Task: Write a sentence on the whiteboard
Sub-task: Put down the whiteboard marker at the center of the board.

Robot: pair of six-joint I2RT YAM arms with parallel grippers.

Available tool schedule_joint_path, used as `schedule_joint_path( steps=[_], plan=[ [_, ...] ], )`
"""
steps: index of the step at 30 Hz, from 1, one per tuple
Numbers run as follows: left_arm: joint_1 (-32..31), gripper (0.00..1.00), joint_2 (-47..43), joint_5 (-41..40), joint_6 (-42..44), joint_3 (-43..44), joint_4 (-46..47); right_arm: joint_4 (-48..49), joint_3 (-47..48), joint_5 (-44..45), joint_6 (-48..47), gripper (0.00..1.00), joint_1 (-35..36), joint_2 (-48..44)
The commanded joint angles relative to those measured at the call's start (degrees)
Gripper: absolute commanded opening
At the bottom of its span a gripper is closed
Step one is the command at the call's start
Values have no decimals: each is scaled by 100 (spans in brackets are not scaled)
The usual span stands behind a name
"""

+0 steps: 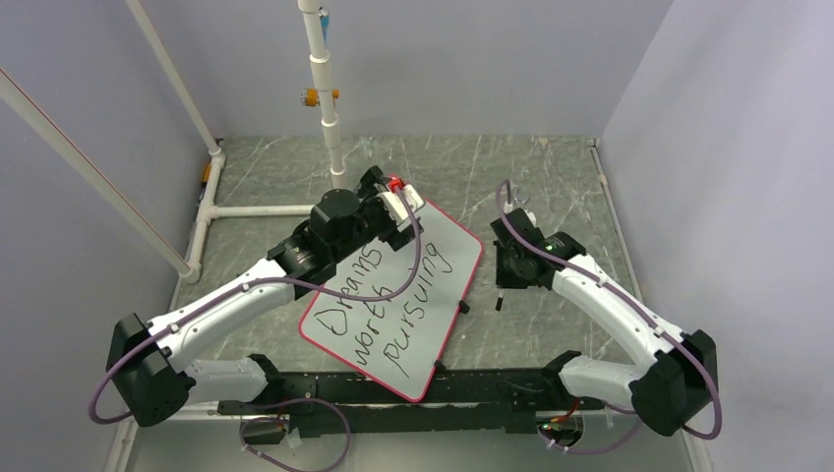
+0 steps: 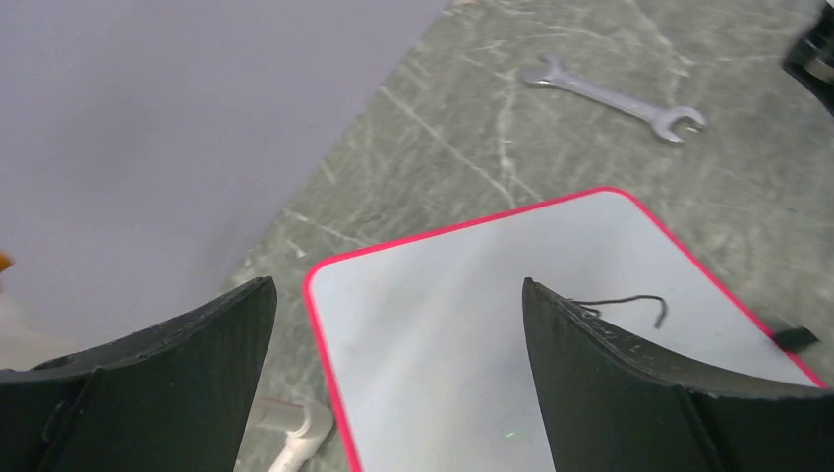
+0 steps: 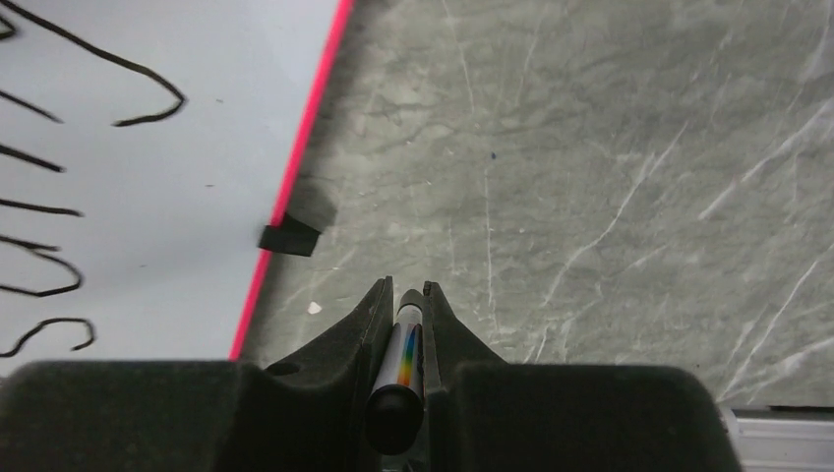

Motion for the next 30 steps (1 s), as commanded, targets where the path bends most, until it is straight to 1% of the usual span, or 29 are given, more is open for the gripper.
schedule_joint_path(
  steps=[1,5,9,14,17,20,27,29,30],
  plan=[
    [77,97,-385,-881,-26,-210,807,257,-200,-141,122,0,-67,234],
    [184,99,-698,-1276,9,-495,1262,485,-334,-208,160,0,-116,582],
    [278,99,-867,-1389,-18,-631,1455,710,-448,-198,152,0,-174,883],
    [329,99,-974,-1489,24,-732,1600,938,-525,-112,152,15,-242,1163],
    [375,99,-1012,-1463,6,-752,1617,984,-526,-29,143,28,-295,1285],
    [427,99,-1016,-1380,-45,-752,1606,1022,-522,72,98,38,-415,1335],
    [536,99,-1034,-1265,-155,-770,1624,1024,-397,199,-17,56,-614,1314],
    [567,99,-1034,-1255,-179,-778,1636,1013,-350,235,-24,64,-629,1287],
    [576,99,-1034,-1246,-183,-779,1636,1000,-330,258,-31,73,-637,1271]
  ],
)
